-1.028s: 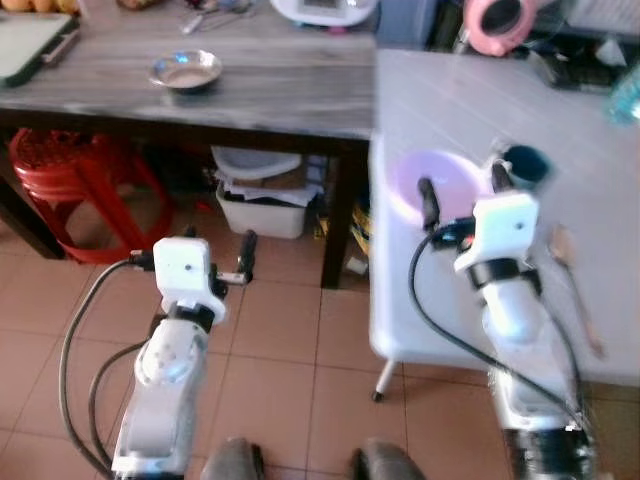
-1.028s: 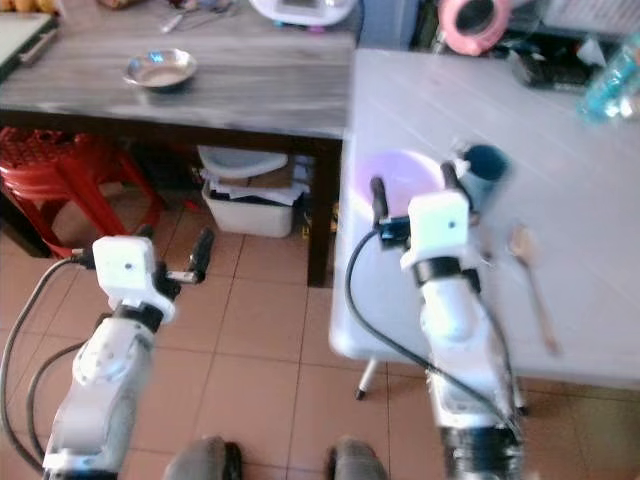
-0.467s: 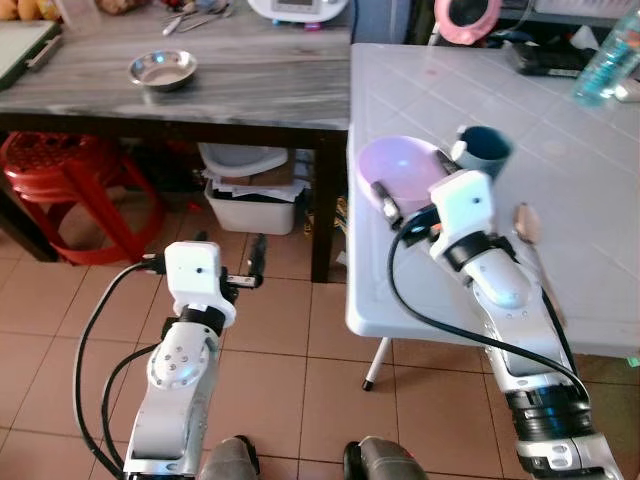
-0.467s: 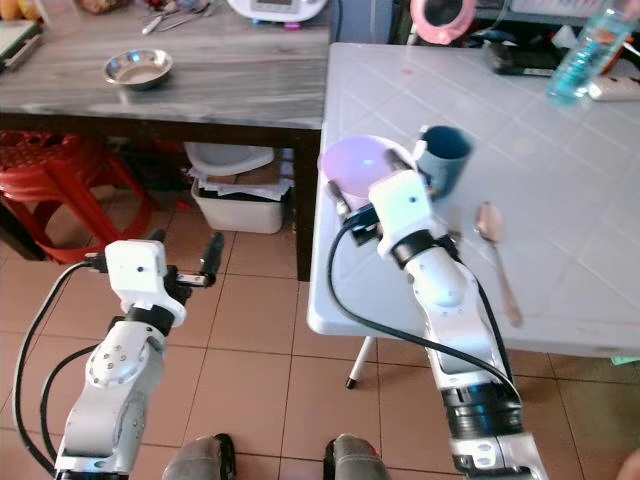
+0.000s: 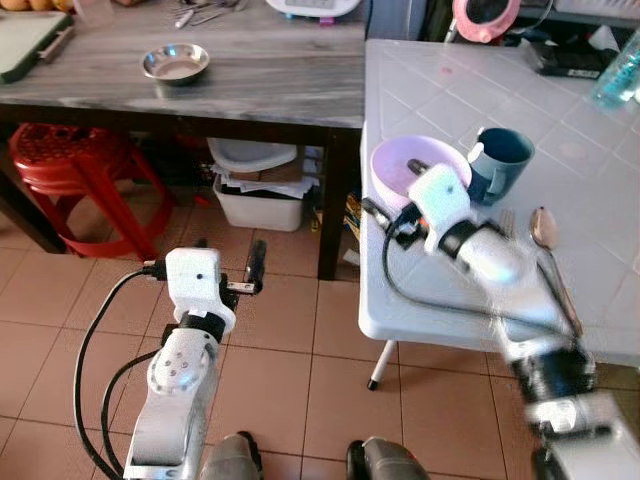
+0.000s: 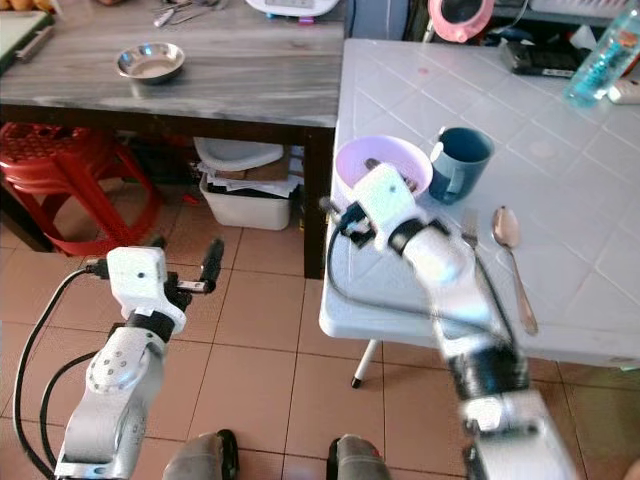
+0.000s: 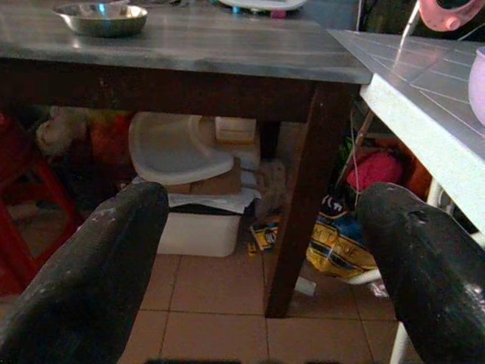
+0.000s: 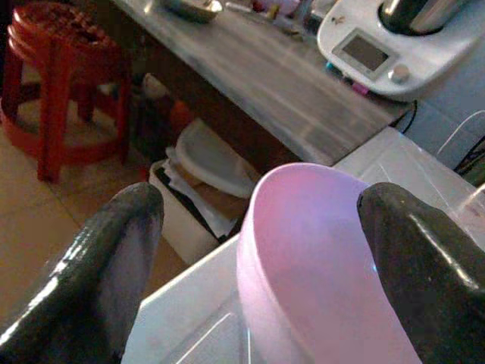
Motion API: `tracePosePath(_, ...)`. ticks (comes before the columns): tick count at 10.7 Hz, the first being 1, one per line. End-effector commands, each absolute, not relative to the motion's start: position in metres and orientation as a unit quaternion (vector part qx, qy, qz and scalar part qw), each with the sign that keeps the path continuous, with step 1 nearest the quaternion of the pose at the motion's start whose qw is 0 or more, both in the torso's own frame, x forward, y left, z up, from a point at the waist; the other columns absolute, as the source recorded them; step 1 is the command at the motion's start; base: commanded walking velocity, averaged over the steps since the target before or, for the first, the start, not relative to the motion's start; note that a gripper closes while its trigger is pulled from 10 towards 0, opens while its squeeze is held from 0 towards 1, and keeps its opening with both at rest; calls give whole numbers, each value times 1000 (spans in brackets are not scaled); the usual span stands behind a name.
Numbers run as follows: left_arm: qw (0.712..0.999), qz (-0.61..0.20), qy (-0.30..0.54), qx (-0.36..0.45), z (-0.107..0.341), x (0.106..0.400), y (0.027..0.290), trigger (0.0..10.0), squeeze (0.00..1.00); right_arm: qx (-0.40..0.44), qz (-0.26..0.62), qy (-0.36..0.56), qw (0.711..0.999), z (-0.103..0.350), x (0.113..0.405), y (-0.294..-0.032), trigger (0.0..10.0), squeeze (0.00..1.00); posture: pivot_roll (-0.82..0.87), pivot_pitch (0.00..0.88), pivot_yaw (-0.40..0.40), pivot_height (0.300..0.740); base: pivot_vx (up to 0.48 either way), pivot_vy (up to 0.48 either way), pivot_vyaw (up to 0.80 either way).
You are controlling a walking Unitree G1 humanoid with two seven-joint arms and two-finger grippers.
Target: Setting the table
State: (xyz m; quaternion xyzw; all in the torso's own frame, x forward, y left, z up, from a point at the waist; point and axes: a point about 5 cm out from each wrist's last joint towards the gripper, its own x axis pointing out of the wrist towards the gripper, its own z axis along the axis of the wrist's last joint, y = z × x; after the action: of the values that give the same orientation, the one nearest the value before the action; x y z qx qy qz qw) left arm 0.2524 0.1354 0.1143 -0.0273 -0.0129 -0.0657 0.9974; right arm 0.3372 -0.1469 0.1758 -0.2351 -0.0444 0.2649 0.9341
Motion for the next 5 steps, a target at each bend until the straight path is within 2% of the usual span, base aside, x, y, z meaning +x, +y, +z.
tracePosePath(1, 997, -71, -7, -29, 114, 251, 134, 10000, 0, -244, 269, -17, 932, 170, 340, -151, 10000, 0, -41, 177, -11, 740, 0, 0, 0)
tracePosePath(3, 997, -68, 1, -26, 109, 246, 137, 10000, 0, -244, 285, 5, 927, 167, 343, -151, 10000, 0, -42, 179, -23, 740, 0, 0, 0)
tracePosePath(4, 997, -68, 3, -27, 108, 245, 136, 10000, 0, -241, 282, 29, 928, 165, 347, -153, 4745, 0, -41, 180, -25, 740, 0, 0, 0)
tracePosePath(5, 997, -74, -1, -33, 109, 245, 134, 10000, 0, -229, 282, 41, 931, 164, 349, -155, 0, 0, -39, 180, -26, 740, 0, 0, 0)
